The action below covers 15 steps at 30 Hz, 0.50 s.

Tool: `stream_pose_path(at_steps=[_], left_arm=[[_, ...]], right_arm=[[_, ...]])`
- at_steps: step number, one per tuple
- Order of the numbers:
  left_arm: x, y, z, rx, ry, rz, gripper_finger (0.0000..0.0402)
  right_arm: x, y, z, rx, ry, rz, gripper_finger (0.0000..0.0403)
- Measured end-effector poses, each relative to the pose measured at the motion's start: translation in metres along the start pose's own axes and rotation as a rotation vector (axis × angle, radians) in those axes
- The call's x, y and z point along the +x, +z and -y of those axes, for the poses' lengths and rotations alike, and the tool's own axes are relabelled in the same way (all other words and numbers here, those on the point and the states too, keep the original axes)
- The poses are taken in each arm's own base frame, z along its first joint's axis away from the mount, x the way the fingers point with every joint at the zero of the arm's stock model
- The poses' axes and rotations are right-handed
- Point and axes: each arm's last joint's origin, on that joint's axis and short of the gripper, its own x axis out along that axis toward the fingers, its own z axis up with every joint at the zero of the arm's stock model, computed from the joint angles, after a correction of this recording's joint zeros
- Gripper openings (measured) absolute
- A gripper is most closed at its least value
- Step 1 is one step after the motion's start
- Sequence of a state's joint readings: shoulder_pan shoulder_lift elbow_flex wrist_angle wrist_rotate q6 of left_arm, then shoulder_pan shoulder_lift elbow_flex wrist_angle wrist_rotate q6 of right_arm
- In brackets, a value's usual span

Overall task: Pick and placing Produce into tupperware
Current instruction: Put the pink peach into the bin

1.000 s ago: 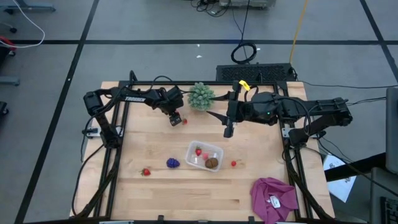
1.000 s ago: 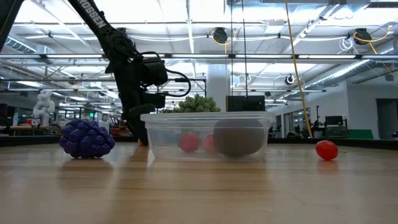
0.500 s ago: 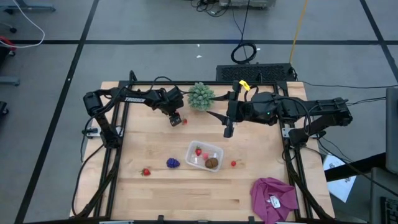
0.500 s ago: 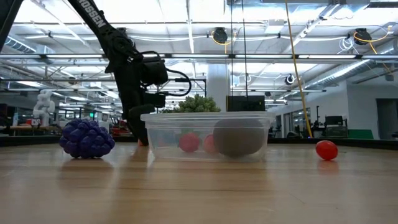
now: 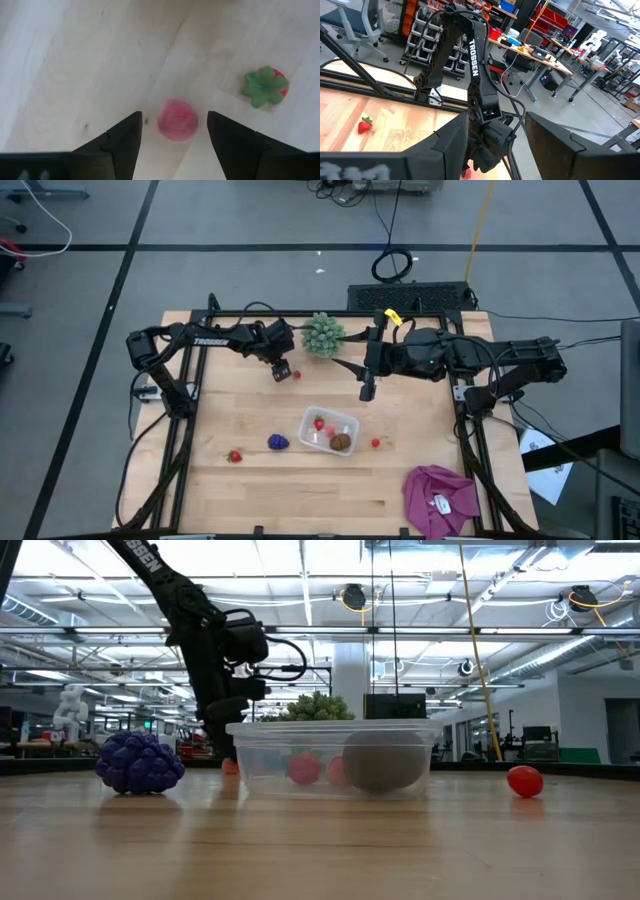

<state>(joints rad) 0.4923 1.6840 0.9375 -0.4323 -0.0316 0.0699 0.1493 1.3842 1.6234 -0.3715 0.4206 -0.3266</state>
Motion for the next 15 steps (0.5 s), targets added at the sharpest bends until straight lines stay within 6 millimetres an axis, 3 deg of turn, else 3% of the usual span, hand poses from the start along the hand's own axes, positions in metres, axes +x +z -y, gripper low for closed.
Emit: stream_pose_path(at_steps=[15], left_arm=[[0.0019,-0.0010,-0.0016,-0.010,-0.002,-0.015,0.0230]], right_arm=[[0.0000,0.0000,-0.0001,0.000,0.002,0.000,0.0189]])
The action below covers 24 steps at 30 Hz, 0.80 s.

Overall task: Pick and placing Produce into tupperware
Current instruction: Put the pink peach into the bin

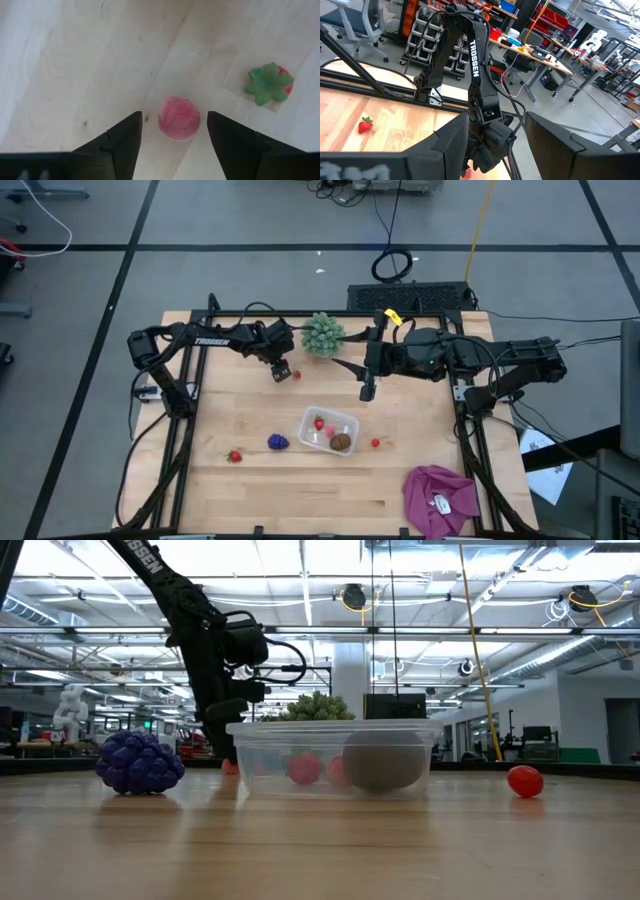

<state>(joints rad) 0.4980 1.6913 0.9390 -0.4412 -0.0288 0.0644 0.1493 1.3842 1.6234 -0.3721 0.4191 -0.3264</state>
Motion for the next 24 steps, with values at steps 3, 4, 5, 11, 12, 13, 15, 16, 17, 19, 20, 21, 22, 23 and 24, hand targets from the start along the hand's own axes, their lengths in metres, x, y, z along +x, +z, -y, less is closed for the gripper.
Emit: stream_pose_path(at_steps=[3,4,5,11,12,13,15,16,17,19,20,21,22,23,24], left_arm=[[0.0000,0.0000,0.0000,0.002,-0.001,0.001,0.0229],[0.0000,0.0001,0.0000,0.002,-0.001,0.001,0.0228],[0.0000,0.0001,0.0001,0.002,-0.002,0.001,0.0225],[0.0000,0.0001,0.0001,0.002,-0.002,0.001,0.0184],[0.0000,0.0001,0.0001,0.002,-0.002,0.001,0.0177],[-0.0001,0.0002,0.0001,0.001,-0.003,0.001,0.0171],[-0.0001,0.0002,0.0001,0.001,-0.002,0.001,0.0161],[-0.0001,0.0002,0.0001,0.001,-0.003,0.001,0.0157],[-0.0001,0.0002,0.0001,0.000,-0.003,0.001,0.0155],[-0.0001,0.0002,0.0001,-0.002,-0.003,0.002,0.0153],[-0.0001,0.0003,0.0001,-0.002,-0.003,0.003,0.0154],[-0.0001,0.0006,0.0001,-0.005,-0.003,0.005,0.0156],[-0.0001,0.0010,0.0001,-0.013,-0.004,0.010,0.0160],[-0.0001,0.0016,0.0001,-0.018,-0.005,0.016,0.0164],[-0.0001,0.0022,0.0000,-0.019,-0.005,0.021,0.0168]], right_arm=[[0.0000,0.0000,0.0000,0.000,0.000,0.000,0.0189],[0.0000,0.0000,0.0000,0.000,0.000,0.000,0.0189],[0.0000,0.0000,0.0000,0.000,0.000,0.000,0.0189],[-0.0001,0.0001,-0.0002,0.000,0.001,0.000,0.0189],[-0.0001,0.0001,-0.0002,0.003,0.001,0.000,0.0189],[-0.0001,0.0001,-0.0002,0.009,0.001,0.001,0.0189],[-0.0001,0.0001,-0.0002,0.023,0.001,0.001,0.0189],[-0.0001,0.0000,-0.0002,0.024,0.002,0.000,0.0189],[-0.0001,-0.0001,-0.0003,0.024,0.002,-0.001,0.0189],[-0.0001,-0.0004,-0.0004,0.024,0.003,-0.004,0.0189],[-0.0001,-0.0005,-0.0004,0.023,0.003,-0.005,0.0189],[-0.0001,-0.0006,-0.0004,0.023,0.003,-0.006,0.0189],[-0.0001,-0.0005,-0.0004,0.023,0.003,-0.005,0.0189],[-0.0001,-0.0005,-0.0004,0.023,0.003,-0.005,0.0189],[-0.0001,-0.0005,-0.0004,0.023,0.003,-0.005,0.0189]])
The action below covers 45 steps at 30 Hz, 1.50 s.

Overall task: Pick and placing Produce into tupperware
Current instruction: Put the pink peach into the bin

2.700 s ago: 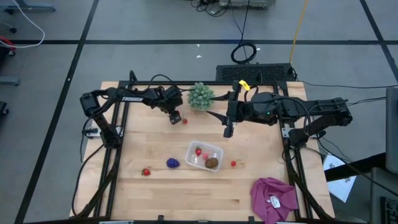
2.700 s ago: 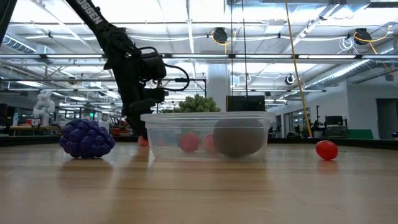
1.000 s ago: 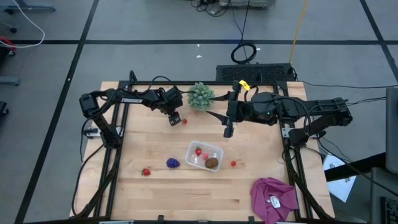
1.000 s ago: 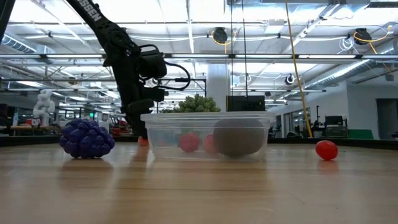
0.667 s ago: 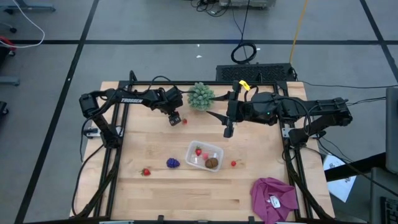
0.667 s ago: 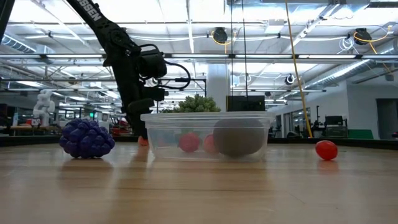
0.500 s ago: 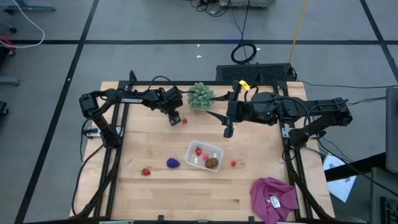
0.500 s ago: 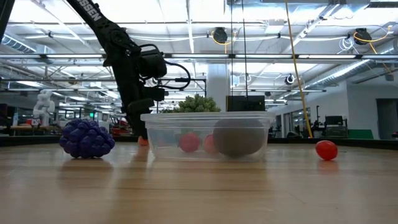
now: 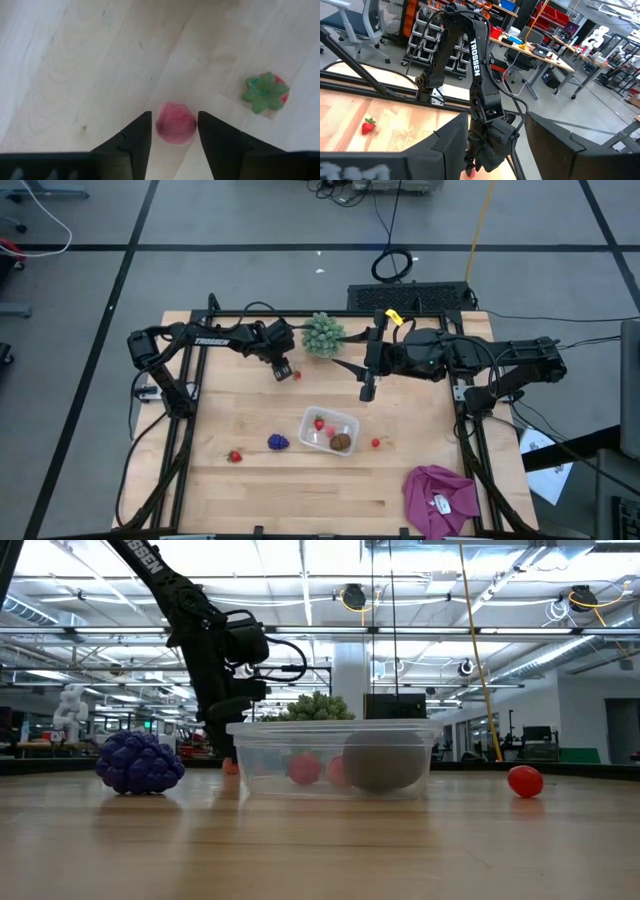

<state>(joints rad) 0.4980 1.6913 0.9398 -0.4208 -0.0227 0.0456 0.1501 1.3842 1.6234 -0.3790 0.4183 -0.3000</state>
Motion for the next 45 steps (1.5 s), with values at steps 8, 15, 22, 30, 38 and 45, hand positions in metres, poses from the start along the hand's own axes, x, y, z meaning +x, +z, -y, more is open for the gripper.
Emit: stream_pose_path(at_steps=[8,15,22,30,38,45], left_arm=[[0.000,0.000,0.001,-0.006,-0.023,0.003,0.0203],[0.000,-0.003,0.001,-0.009,-0.024,-0.030,0.0205],[0.002,-0.003,0.001,-0.013,-0.026,-0.031,0.0222],[0.025,-0.007,0.002,-0.019,-0.037,-0.098,0.0217],[0.025,-0.006,0.003,0.011,-0.036,-0.082,0.0205],[0.026,-0.005,0.004,0.020,-0.036,-0.077,0.0172]], right_arm=[[0.000,0.000,0.000,0.000,0.000,0.000,0.0189],[0.000,0.000,0.000,0.000,0.000,0.000,0.0189],[0.000,0.000,0.000,0.000,0.001,0.000,0.0189],[0.000,0.000,0.000,-0.001,0.003,0.000,0.0189],[0.000,0.000,-0.001,-0.001,0.003,0.000,0.0189],[0.000,0.000,-0.001,-0.001,0.003,0.000,0.0189]])
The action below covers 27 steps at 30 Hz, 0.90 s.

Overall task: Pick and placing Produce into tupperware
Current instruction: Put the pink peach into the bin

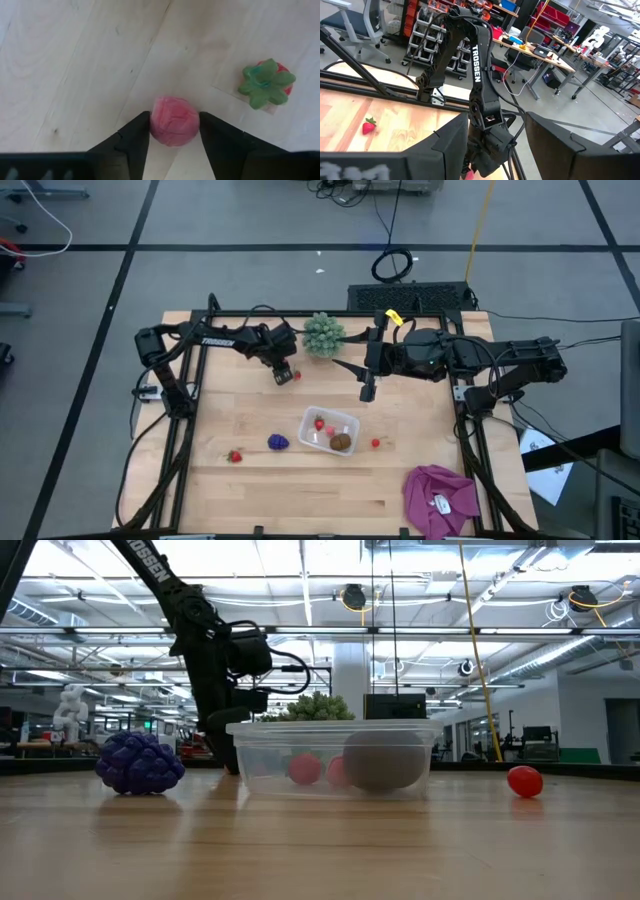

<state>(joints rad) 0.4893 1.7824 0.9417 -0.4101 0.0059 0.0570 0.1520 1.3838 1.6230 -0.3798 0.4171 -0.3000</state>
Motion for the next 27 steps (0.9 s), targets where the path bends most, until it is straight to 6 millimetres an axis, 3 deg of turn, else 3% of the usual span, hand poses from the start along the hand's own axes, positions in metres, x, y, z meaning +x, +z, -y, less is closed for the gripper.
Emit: stream_pose_path(at_steps=[8,16,27], left_arm=[[-0.007,0.001,0.002,0.006,0.006,0.024,0.0133],[-0.029,0.002,0.003,0.001,0.014,0.076,0.0130],[-0.054,-0.008,0.027,0.025,-0.020,0.028,0.0129]], right_arm=[[0.000,0.000,0.000,0.000,0.000,0.001,0.0189],[0.000,0.000,0.000,0.000,0.000,0.001,0.0189],[0.000,0.000,0.000,0.000,0.000,0.000,0.0189]])
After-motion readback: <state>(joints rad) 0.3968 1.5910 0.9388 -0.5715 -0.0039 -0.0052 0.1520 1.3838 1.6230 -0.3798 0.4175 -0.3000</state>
